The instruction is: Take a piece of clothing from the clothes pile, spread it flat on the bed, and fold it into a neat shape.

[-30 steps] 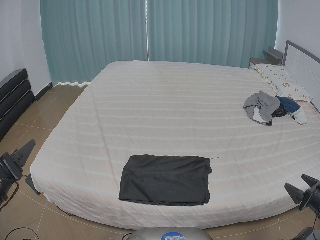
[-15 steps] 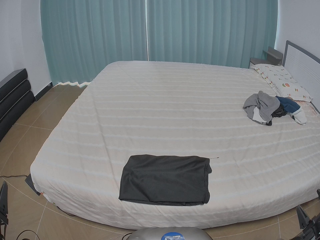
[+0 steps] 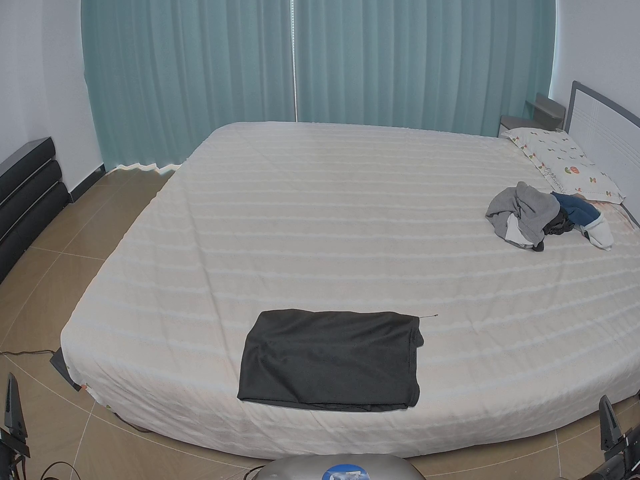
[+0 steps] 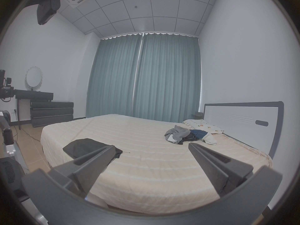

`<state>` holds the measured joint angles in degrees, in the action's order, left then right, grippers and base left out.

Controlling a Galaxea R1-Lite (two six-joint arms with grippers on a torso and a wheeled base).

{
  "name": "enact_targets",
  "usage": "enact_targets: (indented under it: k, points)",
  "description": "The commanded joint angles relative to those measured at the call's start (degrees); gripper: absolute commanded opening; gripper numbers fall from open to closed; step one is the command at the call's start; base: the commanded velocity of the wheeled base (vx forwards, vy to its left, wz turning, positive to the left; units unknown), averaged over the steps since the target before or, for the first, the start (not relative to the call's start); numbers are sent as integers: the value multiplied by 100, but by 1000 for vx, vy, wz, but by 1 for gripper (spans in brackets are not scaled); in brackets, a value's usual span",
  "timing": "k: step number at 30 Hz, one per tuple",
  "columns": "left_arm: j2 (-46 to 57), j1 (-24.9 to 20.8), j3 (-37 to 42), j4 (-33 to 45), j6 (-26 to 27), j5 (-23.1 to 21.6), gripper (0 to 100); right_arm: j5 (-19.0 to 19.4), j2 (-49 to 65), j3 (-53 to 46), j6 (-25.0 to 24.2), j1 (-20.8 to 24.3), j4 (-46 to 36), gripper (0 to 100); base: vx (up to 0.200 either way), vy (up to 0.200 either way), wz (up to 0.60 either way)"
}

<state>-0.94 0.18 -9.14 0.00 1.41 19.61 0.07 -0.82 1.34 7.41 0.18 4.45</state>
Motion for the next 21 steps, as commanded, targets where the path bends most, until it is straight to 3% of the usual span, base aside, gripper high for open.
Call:
enact_targets:
  k: [1, 7, 11, 19, 21]
  points:
    - [59, 8, 914, -853, 245, -168, 100, 37, 73, -134, -249, -18, -120, 100, 0, 0, 0]
    - [59, 8, 914, -809, 237, -661, 100, -51, 73, -134, -653, -18, -454, 100, 0, 0, 0]
    - [50, 8, 914, -378, 228, -1030, 100, -51, 73, -134, -653, -18, -445, 100, 0, 0, 0]
    - [50, 8, 914, -378, 201, -1592, 100, -16, 73, -134, -645, -18, -427, 100, 0, 0, 0]
    - [50, 8, 906, -352, 122, -1979, 100, -16, 73, -134, -645, -18, -419, 100, 0, 0, 0]
